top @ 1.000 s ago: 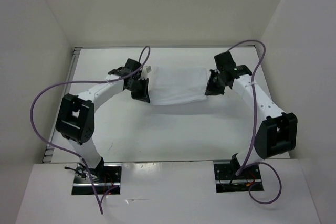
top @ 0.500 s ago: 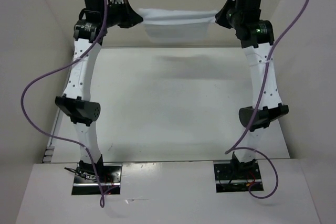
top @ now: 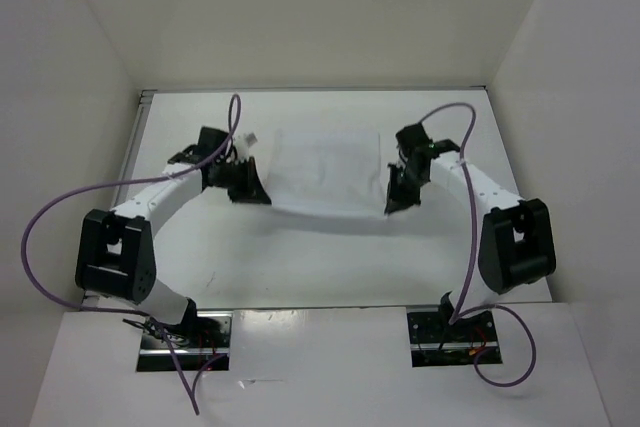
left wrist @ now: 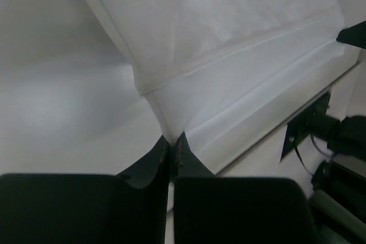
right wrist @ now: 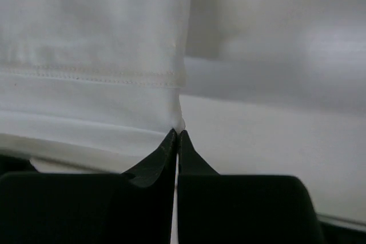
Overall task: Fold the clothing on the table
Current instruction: Fold the skirt
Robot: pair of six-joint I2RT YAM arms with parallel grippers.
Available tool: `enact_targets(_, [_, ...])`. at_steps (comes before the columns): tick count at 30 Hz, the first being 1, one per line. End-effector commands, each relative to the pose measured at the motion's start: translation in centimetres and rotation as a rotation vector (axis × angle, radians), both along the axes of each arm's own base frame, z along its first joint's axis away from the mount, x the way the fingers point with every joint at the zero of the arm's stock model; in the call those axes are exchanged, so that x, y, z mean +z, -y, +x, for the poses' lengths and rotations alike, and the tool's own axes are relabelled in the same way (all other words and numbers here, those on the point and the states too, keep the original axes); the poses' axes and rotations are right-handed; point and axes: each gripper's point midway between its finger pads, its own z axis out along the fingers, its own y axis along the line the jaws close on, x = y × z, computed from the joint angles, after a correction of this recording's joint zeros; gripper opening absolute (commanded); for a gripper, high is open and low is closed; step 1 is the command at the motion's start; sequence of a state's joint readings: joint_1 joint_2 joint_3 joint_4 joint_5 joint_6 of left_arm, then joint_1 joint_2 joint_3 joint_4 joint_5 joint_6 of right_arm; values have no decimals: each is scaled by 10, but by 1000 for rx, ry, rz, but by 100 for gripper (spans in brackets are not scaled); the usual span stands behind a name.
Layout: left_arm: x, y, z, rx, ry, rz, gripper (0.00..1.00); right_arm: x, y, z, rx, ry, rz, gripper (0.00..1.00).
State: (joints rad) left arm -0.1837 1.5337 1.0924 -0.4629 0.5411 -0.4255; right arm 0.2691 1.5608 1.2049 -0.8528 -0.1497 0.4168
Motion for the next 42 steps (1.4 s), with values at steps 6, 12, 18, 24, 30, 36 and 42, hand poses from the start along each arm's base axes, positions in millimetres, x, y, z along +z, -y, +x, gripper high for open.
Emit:
enact_targets(6, [18, -18, -96, -32, -83, 27, 0, 14, -27, -131, 103, -186, 129, 0])
enact_targets(12, [42, -18, -110, -13, -75, 0, 0, 38, -23, -139, 91, -166, 103, 0])
enact_targets(18, [23, -19, -77, 48, -62, 32, 0, 43, -34, -84, 68, -60, 63, 0])
enact_targets(24, [7, -29, -44, 114, -65, 118, 0, 46, -41, -28, 75, 38, -4, 0])
enact_targets(30, [-9, -36, -17, 182, -93, 138, 0, 26, -51, 0, 91, 28, -29, 0])
enact_targets(36, [-28, -36, -7, 192, -133, 152, 0, 2, -59, 12, 94, 0, -31, 0])
enact_targets(42, [-50, -28, 9, 217, -170, 120, 21, -19, -56, 47, 57, 11, -12, 4])
